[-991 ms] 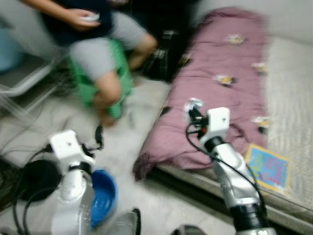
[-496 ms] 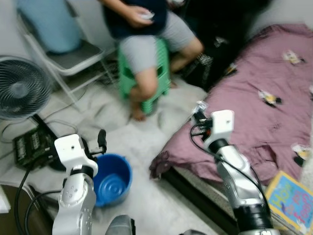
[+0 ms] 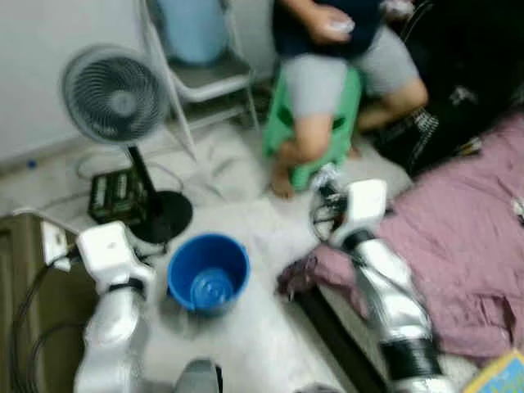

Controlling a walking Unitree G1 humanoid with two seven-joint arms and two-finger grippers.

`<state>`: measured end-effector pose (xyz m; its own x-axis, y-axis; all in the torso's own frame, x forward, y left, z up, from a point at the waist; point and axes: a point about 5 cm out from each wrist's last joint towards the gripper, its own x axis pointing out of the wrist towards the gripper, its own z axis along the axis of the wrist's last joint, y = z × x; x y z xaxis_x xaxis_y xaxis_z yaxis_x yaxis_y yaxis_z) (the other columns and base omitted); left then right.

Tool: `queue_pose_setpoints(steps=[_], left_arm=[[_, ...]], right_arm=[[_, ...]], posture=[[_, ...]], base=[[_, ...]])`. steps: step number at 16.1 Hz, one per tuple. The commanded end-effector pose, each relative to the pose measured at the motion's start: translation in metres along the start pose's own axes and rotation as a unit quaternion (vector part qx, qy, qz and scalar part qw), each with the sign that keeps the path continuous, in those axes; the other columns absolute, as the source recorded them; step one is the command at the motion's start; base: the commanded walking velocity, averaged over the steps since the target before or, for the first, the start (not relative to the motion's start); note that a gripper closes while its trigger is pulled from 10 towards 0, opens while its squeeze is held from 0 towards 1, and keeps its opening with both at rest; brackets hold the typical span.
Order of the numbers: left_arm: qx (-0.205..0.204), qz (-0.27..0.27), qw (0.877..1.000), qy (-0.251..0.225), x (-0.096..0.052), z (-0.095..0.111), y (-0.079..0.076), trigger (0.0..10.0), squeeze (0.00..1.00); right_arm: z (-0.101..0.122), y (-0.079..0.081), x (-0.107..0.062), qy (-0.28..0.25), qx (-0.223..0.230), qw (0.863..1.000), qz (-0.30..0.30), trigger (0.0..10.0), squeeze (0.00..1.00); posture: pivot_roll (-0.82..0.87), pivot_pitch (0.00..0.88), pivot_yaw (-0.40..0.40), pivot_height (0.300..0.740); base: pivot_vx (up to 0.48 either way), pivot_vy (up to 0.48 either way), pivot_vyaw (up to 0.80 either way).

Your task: Clean up the room

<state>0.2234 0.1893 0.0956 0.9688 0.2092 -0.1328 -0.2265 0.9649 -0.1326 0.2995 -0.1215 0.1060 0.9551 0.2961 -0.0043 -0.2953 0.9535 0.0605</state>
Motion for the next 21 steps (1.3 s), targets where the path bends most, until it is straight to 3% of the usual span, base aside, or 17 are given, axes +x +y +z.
queue_pose_setpoints(steps=[1,5,10,21], left_arm=[[-0.005,-0.008,1.000,-0.002,-0.0006,0.0020,-0.0044,10.0,0.00],[-0.006,-0.023,1.000,-0.003,0.0006,0.0028,-0.0066,10.0,0.00],[-0.019,-0.036,0.999,-0.007,-0.0009,0.0044,-0.0080,10.0,0.00],[-0.023,-0.044,0.999,-0.009,0.0005,0.0050,-0.0111,10.0,0.00]], right_arm=[[0.0002,-0.0093,-0.0037,0.000,-0.007,1.000,-0.015,10.0,0.00],[0.0000,-0.0096,-0.0044,-0.001,-0.005,1.000,-0.017,10.0,0.00],[0.0007,-0.0097,-0.0050,-0.003,-0.001,1.000,-0.013,10.0,0.00],[0.0011,-0.0087,-0.0048,-0.006,-0.001,1.000,-0.010,10.0,0.00]], posture=[[0.00,0.065,-0.024,0.740],[-0.01,0.066,-0.025,0.740],[-0.01,0.070,-0.026,0.740],[-0.01,0.072,-0.025,0.740]], base=[[0.000,0.000,0.80],[0.000,0.000,0.73],[0.000,0.000,0.00],[0.319,0.000,0.47]])
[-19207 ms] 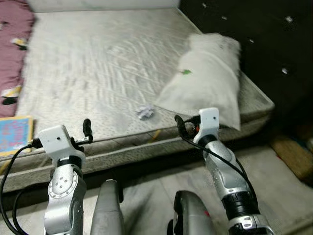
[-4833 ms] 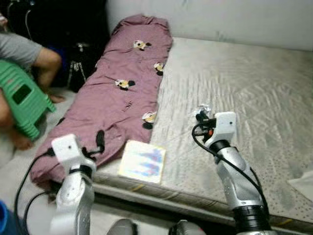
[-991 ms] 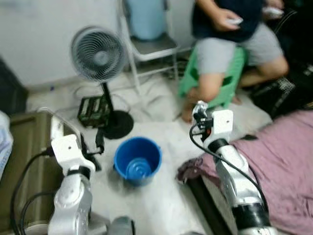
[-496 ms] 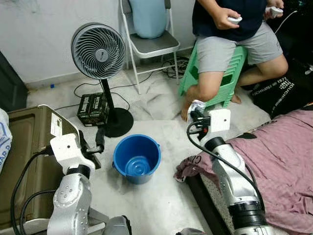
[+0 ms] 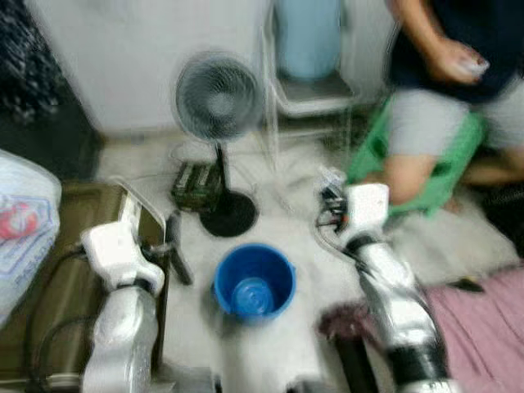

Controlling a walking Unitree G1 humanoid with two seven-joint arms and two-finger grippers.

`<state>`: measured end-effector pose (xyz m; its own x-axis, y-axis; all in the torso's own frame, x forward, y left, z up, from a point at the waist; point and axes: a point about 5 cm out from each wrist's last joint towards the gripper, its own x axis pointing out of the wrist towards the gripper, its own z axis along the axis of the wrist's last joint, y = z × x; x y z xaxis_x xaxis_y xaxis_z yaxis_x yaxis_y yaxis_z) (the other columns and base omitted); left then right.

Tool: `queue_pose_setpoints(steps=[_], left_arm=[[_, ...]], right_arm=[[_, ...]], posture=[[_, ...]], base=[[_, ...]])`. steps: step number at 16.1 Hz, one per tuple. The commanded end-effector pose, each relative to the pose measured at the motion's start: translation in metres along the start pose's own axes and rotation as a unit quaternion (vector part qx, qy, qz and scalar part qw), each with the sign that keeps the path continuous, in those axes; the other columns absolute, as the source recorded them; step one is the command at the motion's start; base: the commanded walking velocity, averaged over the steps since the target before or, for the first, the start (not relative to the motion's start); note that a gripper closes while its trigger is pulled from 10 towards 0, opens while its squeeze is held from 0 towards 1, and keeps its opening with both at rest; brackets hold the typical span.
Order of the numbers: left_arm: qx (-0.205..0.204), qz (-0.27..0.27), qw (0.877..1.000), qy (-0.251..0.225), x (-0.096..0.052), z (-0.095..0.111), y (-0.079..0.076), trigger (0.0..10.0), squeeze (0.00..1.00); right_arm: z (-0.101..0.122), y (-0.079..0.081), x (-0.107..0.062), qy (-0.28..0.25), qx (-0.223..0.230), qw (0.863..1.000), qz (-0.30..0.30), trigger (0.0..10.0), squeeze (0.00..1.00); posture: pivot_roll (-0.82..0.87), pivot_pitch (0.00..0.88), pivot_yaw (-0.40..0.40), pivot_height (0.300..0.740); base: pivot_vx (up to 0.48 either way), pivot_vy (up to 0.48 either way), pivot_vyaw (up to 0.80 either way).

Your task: Clean up the room

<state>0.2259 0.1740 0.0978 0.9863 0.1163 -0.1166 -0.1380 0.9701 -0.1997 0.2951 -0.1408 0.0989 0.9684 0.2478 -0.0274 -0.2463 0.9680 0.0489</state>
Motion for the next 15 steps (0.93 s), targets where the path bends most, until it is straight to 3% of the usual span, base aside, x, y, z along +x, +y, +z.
queue_pose_setpoints(steps=[1,6,10,15], left_arm=[[0.004,0.006,1.000,-0.009,0.0014,0.0052,0.0046,10.0,0.00],[0.007,0.007,1.000,-0.008,0.0019,0.0054,0.0049,10.0,0.00],[0.006,0.004,1.000,-0.008,0.0024,0.0056,0.0041,10.0,0.00],[0.005,-0.001,1.000,-0.009,0.0024,0.0057,0.0025,10.0,0.00]], right_arm=[[0.0072,0.0087,0.0045,-0.015,0.006,1.000,0.014,10.0,0.00],[0.0071,0.0087,0.0048,-0.014,0.005,1.000,0.014,10.0,0.00],[0.0068,0.0085,0.0055,-0.014,0.001,1.000,0.013,10.0,0.00],[0.0061,0.0085,0.0058,-0.012,0.000,1.000,0.015,10.0,0.00]], posture=[[-0.01,0.071,-0.025,0.740],[-0.01,0.071,-0.026,0.740],[-0.01,0.072,-0.026,0.740],[-0.01,0.066,-0.029,0.740]], base=[[0.000,0.000,0.00],[0.000,0.000,0.00],[0.000,0.000,0.75],[0.000,0.000,0.00]])
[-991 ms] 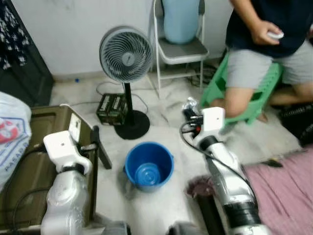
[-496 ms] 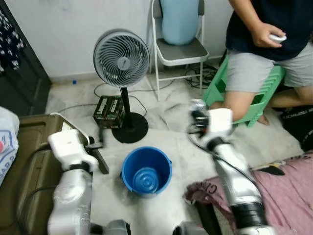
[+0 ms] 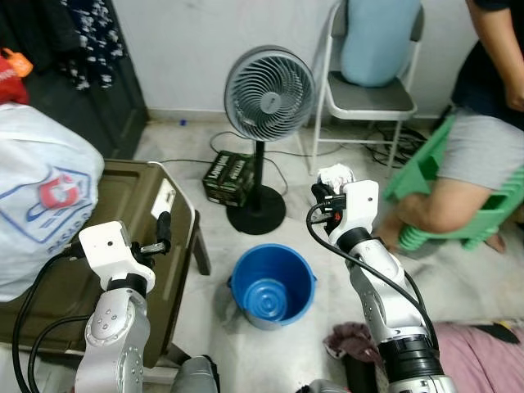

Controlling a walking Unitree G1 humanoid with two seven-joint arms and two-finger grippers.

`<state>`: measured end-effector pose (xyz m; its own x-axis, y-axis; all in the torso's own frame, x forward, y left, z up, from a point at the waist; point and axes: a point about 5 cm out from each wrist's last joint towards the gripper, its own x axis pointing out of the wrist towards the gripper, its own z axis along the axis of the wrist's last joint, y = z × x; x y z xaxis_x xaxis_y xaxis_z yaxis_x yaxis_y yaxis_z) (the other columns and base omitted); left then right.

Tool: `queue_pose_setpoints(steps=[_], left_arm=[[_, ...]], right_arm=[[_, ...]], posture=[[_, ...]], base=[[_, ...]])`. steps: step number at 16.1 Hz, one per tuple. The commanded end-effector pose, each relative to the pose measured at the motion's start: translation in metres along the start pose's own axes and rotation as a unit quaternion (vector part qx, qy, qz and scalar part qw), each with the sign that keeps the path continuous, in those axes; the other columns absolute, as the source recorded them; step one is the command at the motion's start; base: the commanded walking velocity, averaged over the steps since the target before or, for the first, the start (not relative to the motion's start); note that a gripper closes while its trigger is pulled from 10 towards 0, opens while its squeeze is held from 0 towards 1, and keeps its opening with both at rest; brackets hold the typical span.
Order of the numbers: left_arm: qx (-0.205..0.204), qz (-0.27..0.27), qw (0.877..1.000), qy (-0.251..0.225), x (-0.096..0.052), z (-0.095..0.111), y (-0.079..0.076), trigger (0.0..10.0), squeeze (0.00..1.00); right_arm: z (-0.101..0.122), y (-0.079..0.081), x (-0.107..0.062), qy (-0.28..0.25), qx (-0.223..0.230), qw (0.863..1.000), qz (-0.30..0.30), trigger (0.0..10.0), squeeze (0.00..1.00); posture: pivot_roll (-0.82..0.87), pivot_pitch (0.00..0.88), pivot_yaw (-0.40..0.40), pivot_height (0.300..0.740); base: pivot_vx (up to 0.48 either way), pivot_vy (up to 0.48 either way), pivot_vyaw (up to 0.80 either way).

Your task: Clean up the room

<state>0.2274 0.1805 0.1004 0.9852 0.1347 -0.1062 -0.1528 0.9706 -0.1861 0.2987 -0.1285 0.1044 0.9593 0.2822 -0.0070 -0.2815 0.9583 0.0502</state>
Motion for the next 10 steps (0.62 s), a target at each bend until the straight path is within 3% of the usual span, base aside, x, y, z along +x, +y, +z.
queue_pose_setpoints(steps=[1,6,10], left_arm=[[-0.004,-0.012,1.000,-0.001,0.001,0.001,-0.003,10.0,0.00],[-0.003,-0.020,1.000,-0.001,0.000,0.002,-0.004,10.0,0.00],[0.047,-0.047,0.998,0.000,-0.005,0.007,0.001,10.0,0.00]], right_arm=[[0.001,-0.003,0.000,-0.001,-0.002,1.000,-0.004,10.0,0.00],[-0.003,-0.003,0.002,0.012,-0.004,1.000,-0.006,10.0,0.00],[-0.020,0.003,0.008,0.083,-0.026,0.996,0.015,10.0,0.00]], posture=[[-0.01,0.066,-0.030,0.740],[-0.01,0.072,-0.033,0.740],[0.01,0.103,-0.047,0.740]], base=[[0.000,0.000,0.00],[0.000,0.000,0.00],[0.000,0.000,0.00]])
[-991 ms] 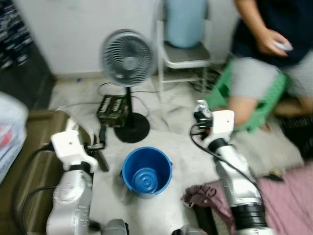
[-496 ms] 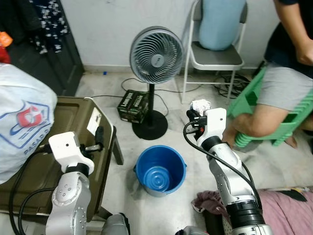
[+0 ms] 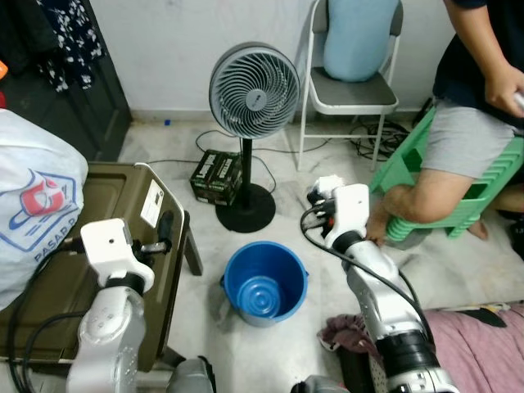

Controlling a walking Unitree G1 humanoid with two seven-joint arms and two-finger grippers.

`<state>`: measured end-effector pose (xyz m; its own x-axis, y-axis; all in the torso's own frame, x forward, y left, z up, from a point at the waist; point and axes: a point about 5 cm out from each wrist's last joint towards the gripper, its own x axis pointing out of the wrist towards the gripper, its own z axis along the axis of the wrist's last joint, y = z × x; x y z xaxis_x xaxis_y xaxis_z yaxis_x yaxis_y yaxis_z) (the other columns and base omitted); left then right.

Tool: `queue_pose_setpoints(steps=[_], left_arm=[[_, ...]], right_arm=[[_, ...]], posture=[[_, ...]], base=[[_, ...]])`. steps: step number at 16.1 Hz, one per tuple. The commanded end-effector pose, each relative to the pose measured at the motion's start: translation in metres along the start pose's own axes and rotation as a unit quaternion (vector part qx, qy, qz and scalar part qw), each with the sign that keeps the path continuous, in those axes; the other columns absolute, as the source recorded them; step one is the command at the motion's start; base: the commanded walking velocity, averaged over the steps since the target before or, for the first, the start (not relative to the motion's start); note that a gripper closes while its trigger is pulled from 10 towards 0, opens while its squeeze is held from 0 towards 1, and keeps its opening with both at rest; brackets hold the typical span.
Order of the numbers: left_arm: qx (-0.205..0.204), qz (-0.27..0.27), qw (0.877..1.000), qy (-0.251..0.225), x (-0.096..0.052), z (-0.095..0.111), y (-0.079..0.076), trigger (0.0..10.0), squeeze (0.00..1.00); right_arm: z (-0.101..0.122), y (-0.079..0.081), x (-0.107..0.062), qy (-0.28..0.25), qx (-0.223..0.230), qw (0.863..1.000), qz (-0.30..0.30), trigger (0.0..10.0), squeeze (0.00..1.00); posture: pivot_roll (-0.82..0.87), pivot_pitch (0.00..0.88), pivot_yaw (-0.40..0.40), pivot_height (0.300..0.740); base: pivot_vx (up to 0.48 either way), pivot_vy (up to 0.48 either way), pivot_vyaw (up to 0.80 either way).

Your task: Clean up the room

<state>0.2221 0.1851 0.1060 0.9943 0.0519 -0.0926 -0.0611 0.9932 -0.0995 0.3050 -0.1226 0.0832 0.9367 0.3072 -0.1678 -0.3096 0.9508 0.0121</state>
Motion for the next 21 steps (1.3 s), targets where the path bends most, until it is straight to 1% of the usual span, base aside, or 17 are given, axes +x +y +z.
queue_pose_setpoints(steps=[1,2,3,4,5,6,7,8,9,10,12,13,14,17,19,20,21], left_arm=[[0.011,-0.016,1.000,0.005,-0.003,0.000,-0.004,10.0,0.00],[0.018,-0.023,1.000,0.007,-0.006,-0.001,-0.004,10.0,0.00],[0.055,-0.046,0.997,0.016,-0.018,-0.004,-0.003,10.0,0.00],[0.055,-0.046,0.997,0.016,-0.018,-0.004,-0.003,10.0,0.00],[0.078,-0.049,0.996,0.019,-0.029,-0.004,0.002,10.0,0.00],[0.090,-0.048,0.995,0.021,-0.034,-0.002,0.004,10.0,0.00],[0.110,-0.039,0.993,0.027,-0.050,0.001,0.013,10.0,0.00],[0.117,-0.035,0.992,0.033,-0.054,0.001,0.017,10.0,0.00],[0.124,-0.029,0.991,0.040,-0.061,0.004,0.022,10.0,0.00],[0.128,-0.031,0.990,0.044,-0.066,0.009,0.024,10.0,0.00],[0.136,-0.041,0.988,0.053,-0.070,0.012,0.023,10.0,0.00],[0.139,-0.043,0.988,0.058,-0.075,0.013,0.024,10.0,0.00],[0.135,-0.049,0.987,0.064,-0.083,0.017,0.024,10.0,0.00],[0.128,-0.053,0.989,0.059,-0.081,0.020,0.019,10.0,0.00],[0.109,-0.052,0.991,0.053,-0.074,0.020,0.013,10.0,0.00],[0.090,-0.054,0.993,0.046,-0.065,0.016,0.005,10.0,0.00],[0.088,-0.055,0.994,0.046,-0.063,0.015,0.004,10.0,0.00]], right_arm=[[-0.004,-0.001,0.001,0.021,-0.009,1.000,-0.002,10.0,0.00],[-0.007,-0.002,0.002,0.033,-0.010,0.999,-0.005,10.0,0.00],[-0.021,-0.006,0.005,0.090,-0.009,0.996,-0.024,10.0,0.00],[-0.021,-0.006,0.005,0.090,-0.009,0.996,-0.024,10.0,0.00],[-0.026,-0.006,0.008,0.110,-0.009,0.993,-0.033,10.0,0.00],[-0.027,-0.004,0.012,0.117,-0.009,0.993,-0.033,10.0,0.00],[-0.029,0.005,0.018,0.123,-0.009,0.992,-0.024,10.0,0.00],[-0.030,0.009,0.020,0.124,-0.005,0.992,-0.020,10.0,0.00],[-0.032,0.017,0.023,0.128,0.004,0.992,-0.015,10.0,0.00],[-0.033,0.023,0.026,0.131,0.007,0.991,-0.011,10.0,0.00],[-0.034,0.027,0.030,0.136,0.012,0.991,-0.008,10.0,0.00],[-0.035,0.029,0.030,0.139,0.012,0.990,-0.009,10.0,0.00],[-0.038,0.029,0.032,0.144,0.016,0.989,-0.019,10.0,0.00],[-0.039,0.028,0.030,0.141,0.029,0.989,-0.021,10.0,0.00],[-0.033,0.030,0.027,0.124,0.036,0.991,-0.015,10.0,0.00],[-0.029,0.028,0.018,0.110,0.039,0.993,-0.014,10.0,0.00],[-0.029,0.026,0.016,0.106,0.037,0.994,-0.015,10.0,0.00]], posture=[[0.02,0.105,-0.050,0.740],[0.02,0.105,-0.051,0.740],[0.05,0.112,-0.056,0.740],[0.05,0.112,-0.056,0.740],[0.10,0.136,-0.054,0.740],[0.11,0.144,-0.050,0.740],[0.14,0.173,-0.037,0.740],[0.16,0.192,-0.028,0.740],[0.19,0.228,-0.007,0.740],[0.21,0.262,0.010,0.740],[0.23,0.284,0.024,0.740],[0.25,0.303,0.047,0.740],[0.27,0.313,0.060,0.740],[0.25,0.314,0.062,0.740],[0.21,0.294,0.050,0.740],[0.16,0.267,0.041,0.740],[0.16,0.263,0.039,0.740]], base=[[0.000,0.000,0.00],[0.000,0.000,0.00],[0.000,0.000,0.00],[0.000,0.000,0.00],[0.000,0.000,0.00],[0.000,0.000,0.00],[0.000,0.000,0.00],[0.000,0.000,0.00],[0.000,0.000,0.00],[0.000,0.000,0.00],[0.000,0.000,0.00],[0.000,0.000,0.00],[0.000,0.000,0.00],[0.000,0.000,0.00],[0.000,0.000,0.00],[0.000,0.000,0.00],[0.000,0.000,0.00]])
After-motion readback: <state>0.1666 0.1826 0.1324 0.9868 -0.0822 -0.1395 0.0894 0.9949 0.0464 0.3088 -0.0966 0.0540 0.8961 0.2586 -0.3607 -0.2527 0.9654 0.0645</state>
